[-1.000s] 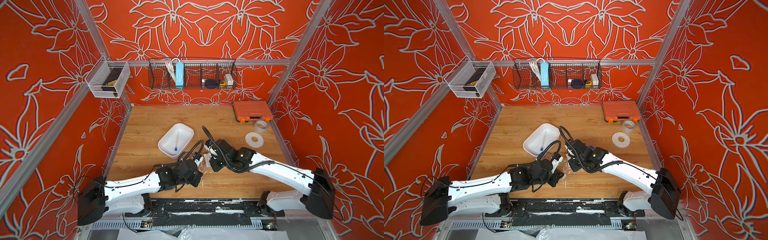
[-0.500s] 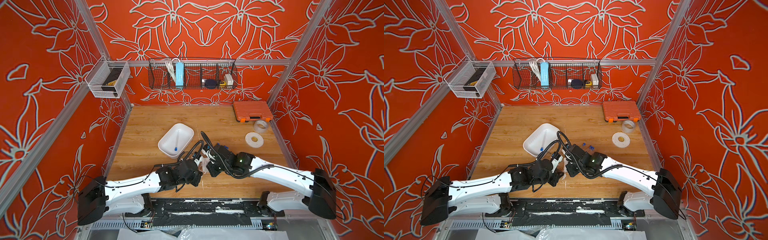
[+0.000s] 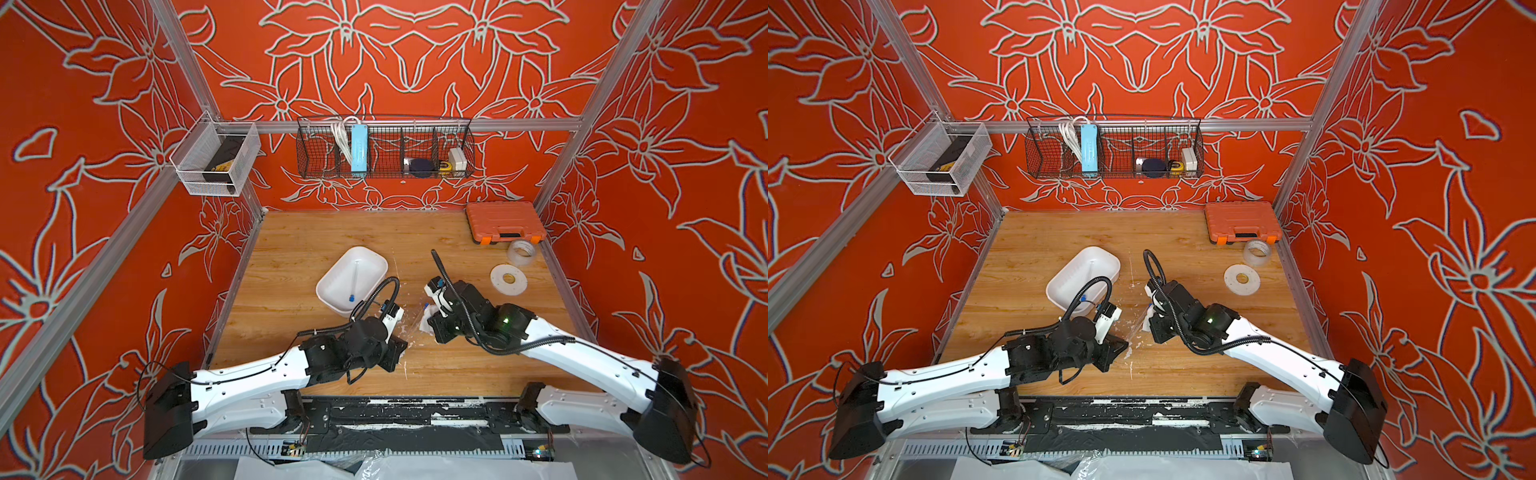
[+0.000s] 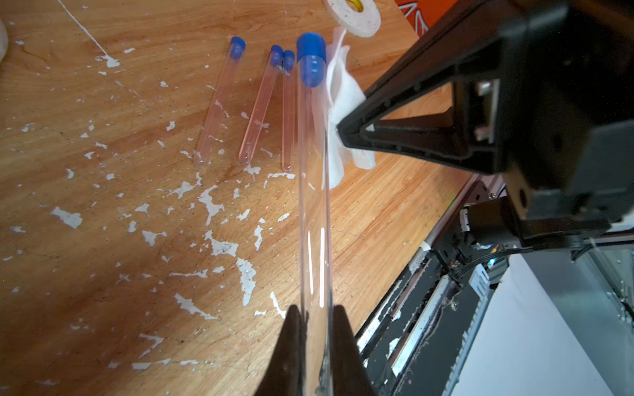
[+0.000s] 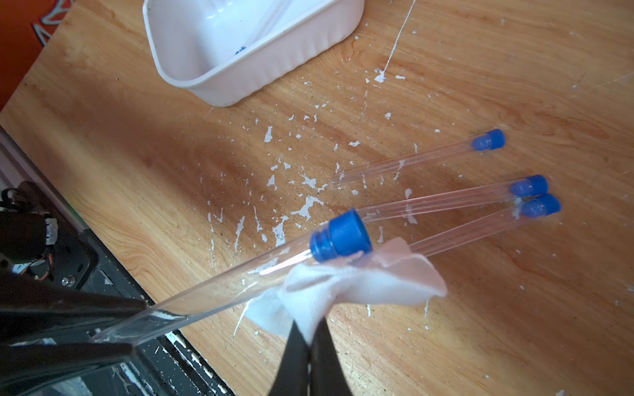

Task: Wipe the exteriors of test tubes
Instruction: Wipe the dirt from the test tube.

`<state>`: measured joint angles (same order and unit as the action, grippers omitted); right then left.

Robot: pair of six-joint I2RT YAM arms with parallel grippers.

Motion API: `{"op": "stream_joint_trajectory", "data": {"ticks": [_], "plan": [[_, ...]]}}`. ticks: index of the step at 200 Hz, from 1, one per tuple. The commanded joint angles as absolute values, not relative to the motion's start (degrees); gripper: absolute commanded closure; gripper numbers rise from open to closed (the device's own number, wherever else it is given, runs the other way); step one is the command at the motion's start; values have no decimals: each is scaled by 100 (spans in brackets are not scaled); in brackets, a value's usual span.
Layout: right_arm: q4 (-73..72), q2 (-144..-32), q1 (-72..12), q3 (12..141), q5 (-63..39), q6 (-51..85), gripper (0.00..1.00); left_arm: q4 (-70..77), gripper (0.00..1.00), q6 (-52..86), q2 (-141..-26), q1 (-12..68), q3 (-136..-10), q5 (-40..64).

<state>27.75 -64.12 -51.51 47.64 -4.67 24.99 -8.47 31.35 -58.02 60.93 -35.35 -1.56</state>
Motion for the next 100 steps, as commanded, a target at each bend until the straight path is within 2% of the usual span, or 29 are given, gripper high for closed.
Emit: {"op": "stream_joint_trajectory", "data": {"ticks": [1,46,100], "plan": [[2389,-6087,-5083,4560,-778,2474,100,-542,90,3267,-5708,6117,-3410,23],[1142,-5594,-5084,3913,-1401,2549,100,107,90,3570,-5713,6117,-3266,319],[917,-5283,-5083,3684,-1507,2447,100,549,91,3831,-5347,6117,-3160,204]]}}
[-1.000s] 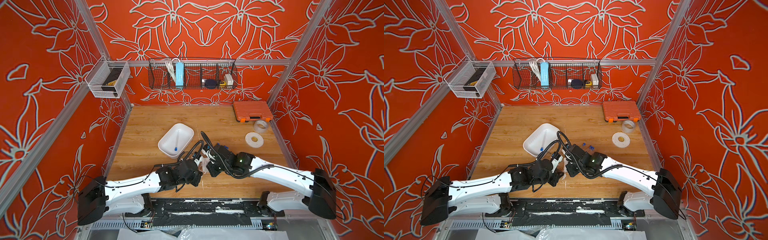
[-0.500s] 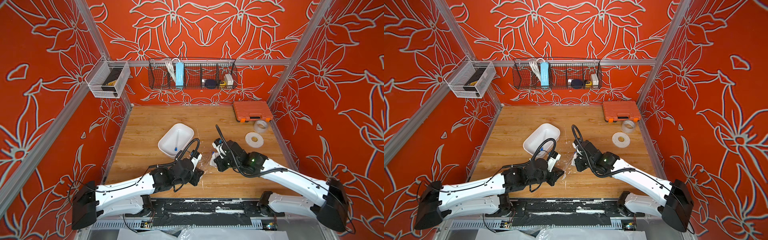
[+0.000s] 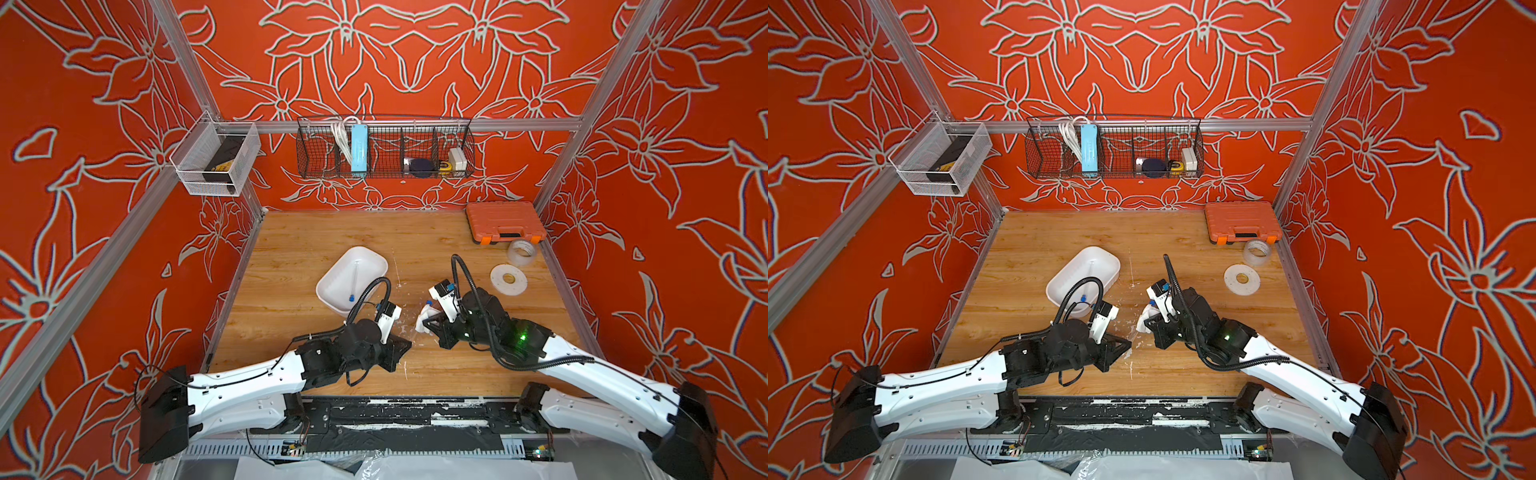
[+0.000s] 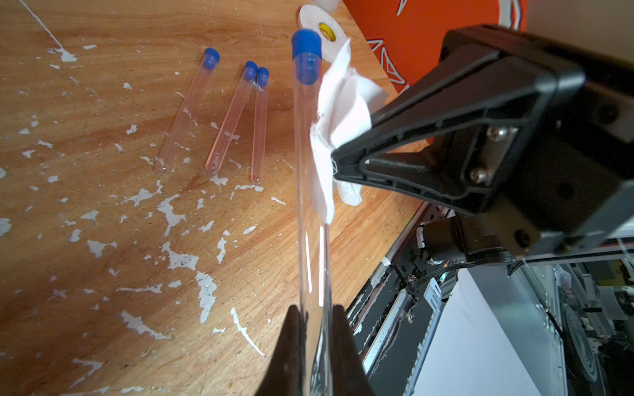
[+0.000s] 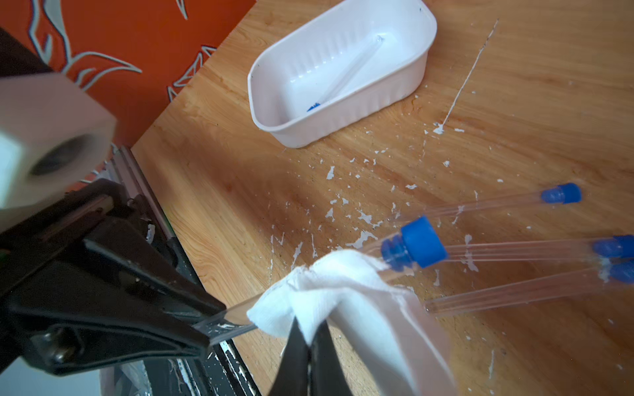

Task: Wipe the exteriors of test tubes
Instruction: Wipe the dirt from the test tube.

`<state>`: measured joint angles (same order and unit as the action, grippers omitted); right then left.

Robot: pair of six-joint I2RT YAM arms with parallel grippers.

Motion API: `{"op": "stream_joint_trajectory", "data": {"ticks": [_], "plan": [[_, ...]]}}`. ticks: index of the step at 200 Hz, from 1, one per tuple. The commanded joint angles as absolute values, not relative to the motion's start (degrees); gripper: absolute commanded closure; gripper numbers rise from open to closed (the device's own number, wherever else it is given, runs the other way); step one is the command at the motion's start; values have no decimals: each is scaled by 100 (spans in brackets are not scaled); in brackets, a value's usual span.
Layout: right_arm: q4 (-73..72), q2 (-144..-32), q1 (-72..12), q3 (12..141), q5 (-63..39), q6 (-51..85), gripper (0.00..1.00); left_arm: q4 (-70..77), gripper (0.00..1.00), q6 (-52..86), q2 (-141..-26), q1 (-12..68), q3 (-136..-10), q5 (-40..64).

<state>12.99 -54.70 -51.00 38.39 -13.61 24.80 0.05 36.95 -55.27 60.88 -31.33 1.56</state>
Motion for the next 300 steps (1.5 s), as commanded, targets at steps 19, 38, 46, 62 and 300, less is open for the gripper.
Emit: {"op": "stream_joint_trajectory", "data": {"ticks": [19,38,46,62,300], "plan": [[730,-5121,-5080,3506,-1550,2487,100,587,91,3854,-5326,6117,-3173,159],[627,-5058,-5093,3400,-1644,2505,100,686,92,3900,-5334,6117,-3174,149],[574,-5038,-5108,3363,-1675,2514,100,727,92,3911,-5343,6117,-3177,141],[437,-5001,-5148,3273,-1705,2514,100,833,92,3954,-5366,6117,-3170,136],[1049,-4803,-4507,3878,-975,1348,100,1643,91,4334,-5616,6117,-2957,1006]]}}
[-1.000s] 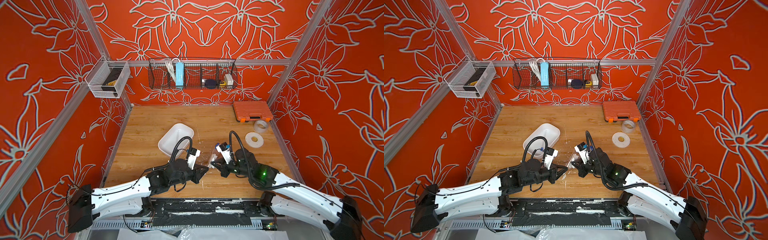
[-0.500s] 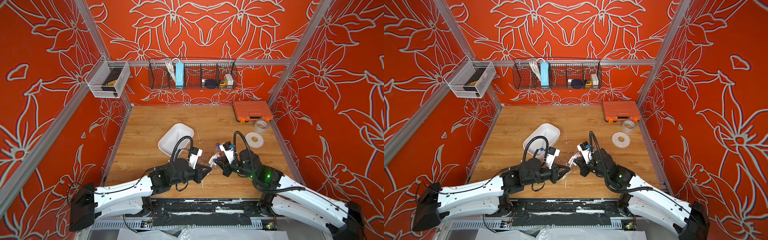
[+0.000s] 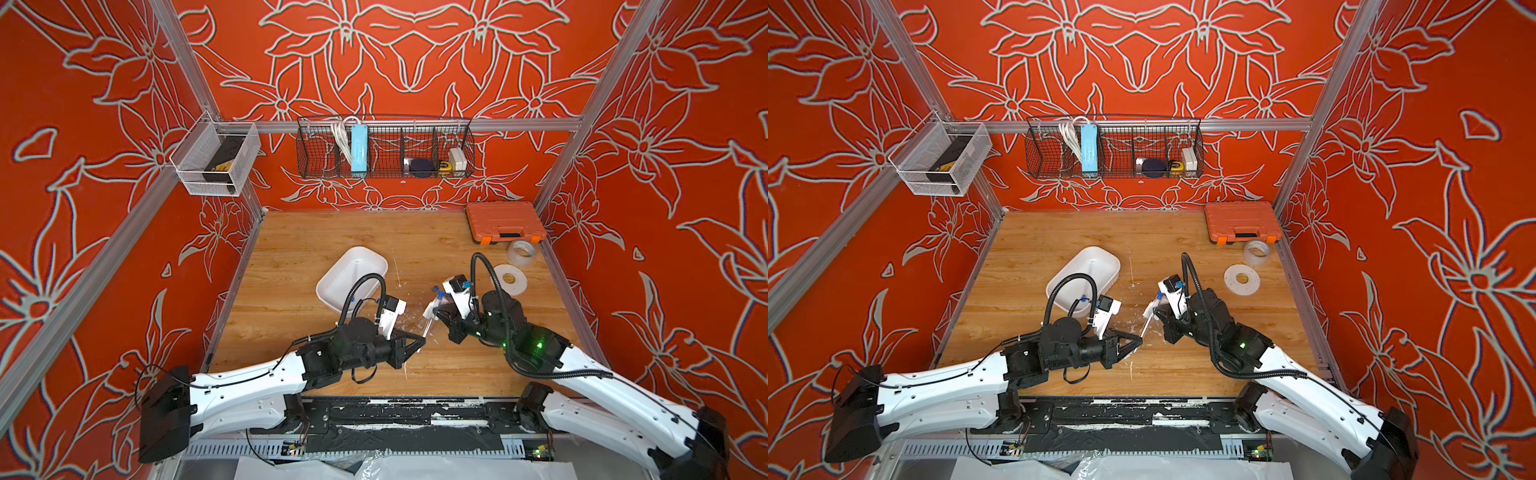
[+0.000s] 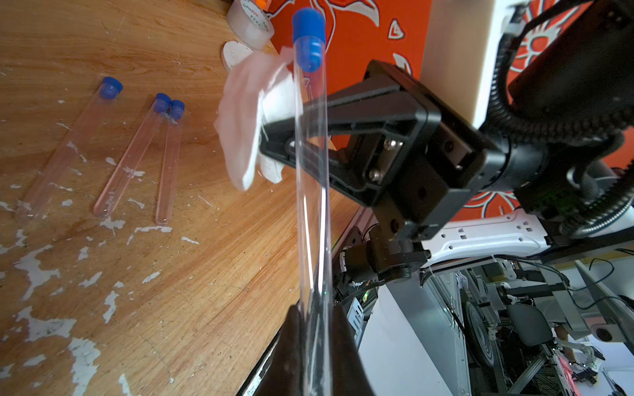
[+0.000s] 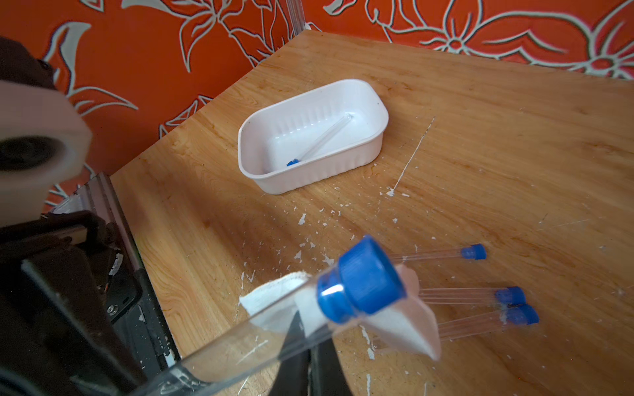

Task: Wipe the exteriors of test tubes
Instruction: Wipe the dirt from the test tube.

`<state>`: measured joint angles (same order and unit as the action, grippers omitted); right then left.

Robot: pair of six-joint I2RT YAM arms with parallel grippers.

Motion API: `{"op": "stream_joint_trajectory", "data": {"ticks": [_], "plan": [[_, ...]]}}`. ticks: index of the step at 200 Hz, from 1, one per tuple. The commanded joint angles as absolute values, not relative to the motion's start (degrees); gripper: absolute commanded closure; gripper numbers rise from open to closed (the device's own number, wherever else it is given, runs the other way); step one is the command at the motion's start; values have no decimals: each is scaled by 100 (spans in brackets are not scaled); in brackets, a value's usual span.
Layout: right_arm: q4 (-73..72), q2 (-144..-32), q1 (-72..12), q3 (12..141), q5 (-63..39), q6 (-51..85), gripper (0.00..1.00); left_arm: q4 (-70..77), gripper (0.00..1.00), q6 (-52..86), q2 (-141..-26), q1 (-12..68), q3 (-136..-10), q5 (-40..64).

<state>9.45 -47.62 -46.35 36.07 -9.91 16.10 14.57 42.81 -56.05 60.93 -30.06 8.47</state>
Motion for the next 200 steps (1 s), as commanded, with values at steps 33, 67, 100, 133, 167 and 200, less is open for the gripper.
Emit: {"op": "stream_joint_trajectory", "data": {"ticks": [33,67,100,133,167,200], "plan": [[1084,-4893,-4352,3972,-1041,1224,100,1646,91,4337,-5616,6117,-2937,1019],[1168,-4915,-4183,4077,-1050,1111,100,1610,91,4333,-5607,6117,-2905,1008],[1240,-4952,-4034,4172,-1112,1026,100,1608,91,4329,-5616,6117,-2885,1011],[1257,-4944,-3973,4218,-1181,1035,100,1582,91,4307,-5616,6117,-2896,967],[1318,-4956,-3980,4154,-1400,1162,100,1495,91,4265,-5616,6117,-2960,798],[1300,-4828,-3997,3985,-1583,1326,100,1455,92,4193,-5616,6117,-3065,593]]}}
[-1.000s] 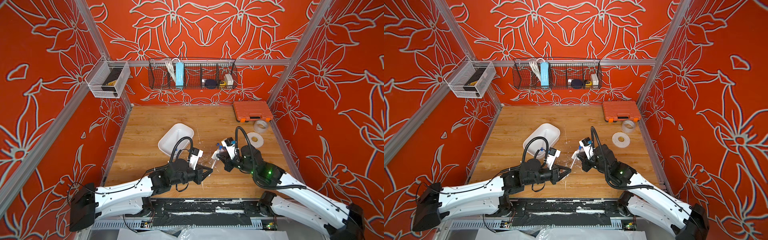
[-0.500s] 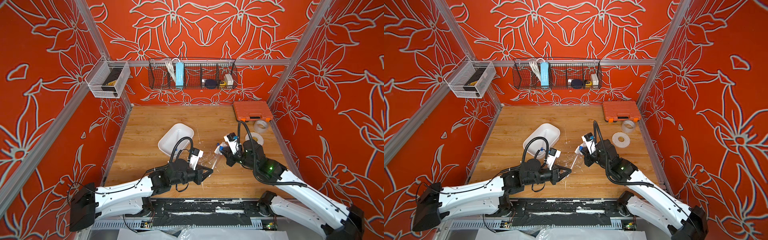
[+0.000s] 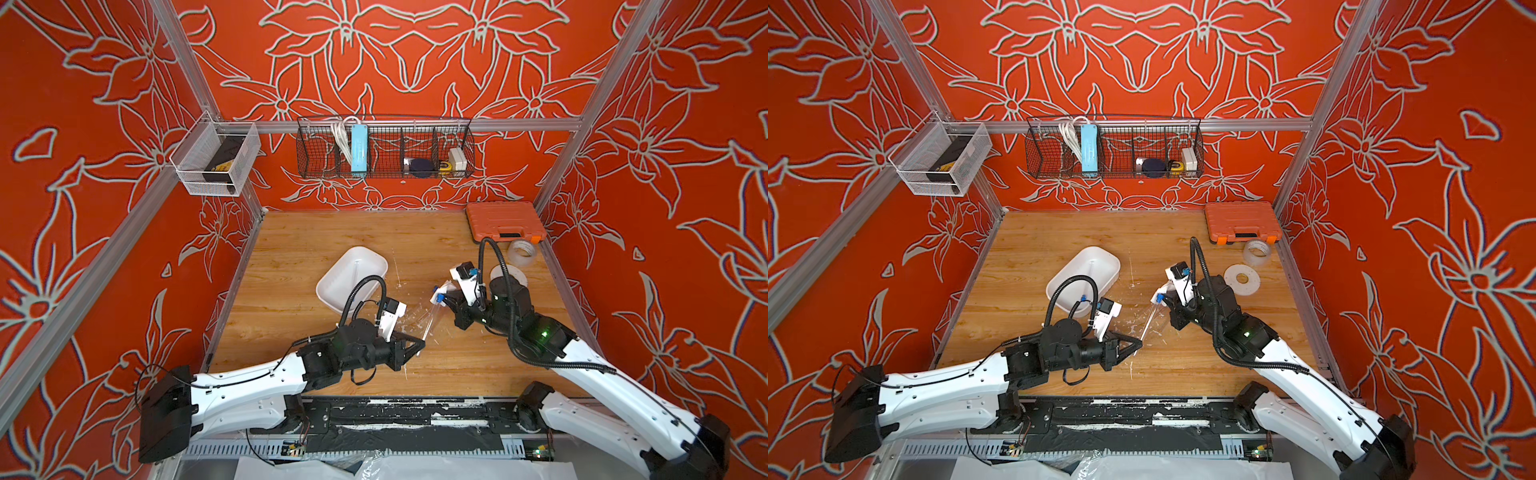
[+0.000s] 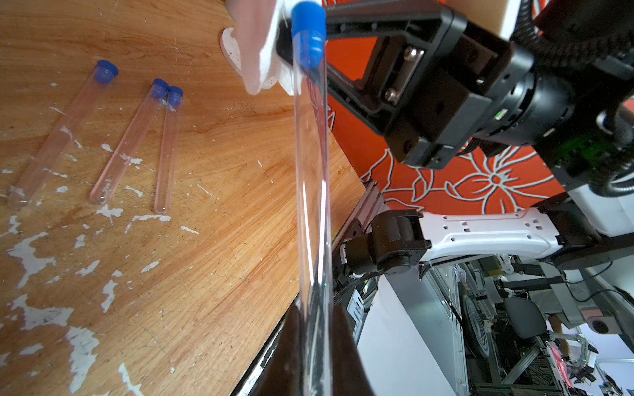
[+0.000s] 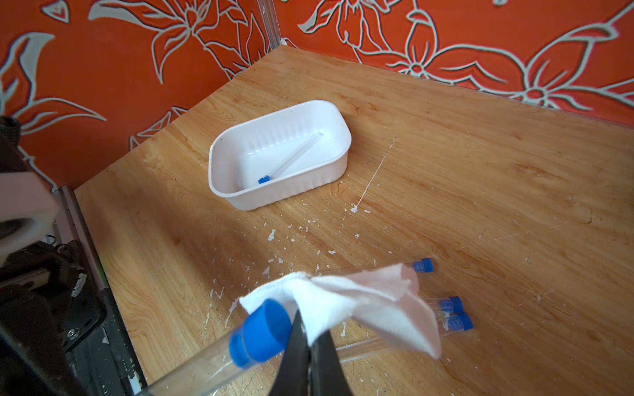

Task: Wipe the exteriors of test tubes
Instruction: Wipe the dirt from the test tube.

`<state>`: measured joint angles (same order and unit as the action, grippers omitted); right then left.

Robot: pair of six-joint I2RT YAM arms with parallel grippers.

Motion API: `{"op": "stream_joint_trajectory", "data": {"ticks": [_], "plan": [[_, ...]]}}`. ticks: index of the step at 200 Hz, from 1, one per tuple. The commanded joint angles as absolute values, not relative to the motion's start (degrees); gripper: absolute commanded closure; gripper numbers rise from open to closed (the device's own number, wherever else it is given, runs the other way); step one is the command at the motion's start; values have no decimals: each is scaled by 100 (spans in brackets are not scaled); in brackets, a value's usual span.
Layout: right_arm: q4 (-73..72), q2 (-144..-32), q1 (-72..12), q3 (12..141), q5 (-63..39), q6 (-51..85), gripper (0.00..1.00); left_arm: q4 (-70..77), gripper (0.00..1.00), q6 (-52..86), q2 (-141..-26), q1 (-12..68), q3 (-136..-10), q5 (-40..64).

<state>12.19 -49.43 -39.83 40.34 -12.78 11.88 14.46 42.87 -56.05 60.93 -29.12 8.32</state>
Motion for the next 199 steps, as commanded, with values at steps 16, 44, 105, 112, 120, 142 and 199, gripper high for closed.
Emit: {"op": "stream_joint_trajectory", "data": {"ticks": [16,44,105,112,120,142,199], "plan": [[1315,-4735,-4011,3930,-1636,1403,100,1416,91,4142,-5616,6117,-3135,504],[1256,-4699,-4092,3804,-1758,1585,100,1397,92,4070,-5933,6117,-3255,403],[1158,-4814,-4649,3580,-1343,1707,100,1424,92,4000,-6006,6118,-3373,222],[1156,-4814,-4667,3582,-1313,1705,100,1400,92,3992,-5982,6117,-3375,188],[1159,-4807,-4667,3569,-1289,1705,100,1385,92,3990,-5952,6113,-3366,155],[1218,-4816,-4669,3597,-1193,1673,100,1349,92,3981,-5861,6117,-3340,97],[1798,-4920,-4557,3964,-595,1511,100,950,92,4017,-5282,6117,-3069,0]]}}
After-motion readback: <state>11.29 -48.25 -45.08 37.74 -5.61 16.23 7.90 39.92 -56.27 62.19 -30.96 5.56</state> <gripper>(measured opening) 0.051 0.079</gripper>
